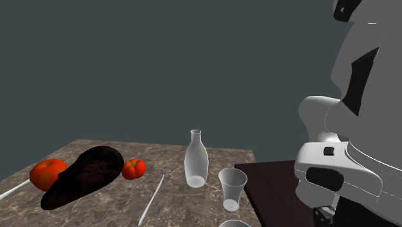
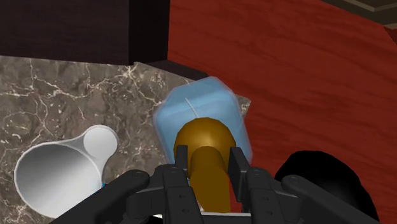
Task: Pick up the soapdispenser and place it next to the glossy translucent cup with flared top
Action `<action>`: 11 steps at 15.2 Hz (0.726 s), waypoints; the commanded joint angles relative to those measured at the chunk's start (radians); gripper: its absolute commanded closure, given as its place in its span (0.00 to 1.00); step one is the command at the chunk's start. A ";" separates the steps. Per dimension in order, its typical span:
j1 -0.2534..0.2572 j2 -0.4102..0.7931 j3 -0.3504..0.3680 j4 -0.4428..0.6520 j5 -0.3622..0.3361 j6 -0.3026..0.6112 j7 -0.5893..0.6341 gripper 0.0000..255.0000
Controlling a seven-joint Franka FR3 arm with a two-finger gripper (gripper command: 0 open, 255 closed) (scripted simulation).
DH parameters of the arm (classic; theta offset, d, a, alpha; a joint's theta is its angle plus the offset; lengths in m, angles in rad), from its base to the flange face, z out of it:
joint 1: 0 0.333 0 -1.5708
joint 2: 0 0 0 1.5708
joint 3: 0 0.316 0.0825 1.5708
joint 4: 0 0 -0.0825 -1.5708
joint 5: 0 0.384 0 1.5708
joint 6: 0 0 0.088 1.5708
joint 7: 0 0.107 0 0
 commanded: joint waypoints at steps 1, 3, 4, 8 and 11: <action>0.000 0.001 0.001 -0.002 0.000 0.002 0.001 1.00; 0.000 0.001 0.001 -0.002 0.000 0.002 0.001 1.00; 0.000 0.001 0.001 -0.002 0.000 0.002 0.001 1.00; 0.000 0.001 0.000 -0.001 0.000 0.002 0.000 0.00; 0.000 0.001 0.000 -0.002 0.000 0.002 0.001 0.00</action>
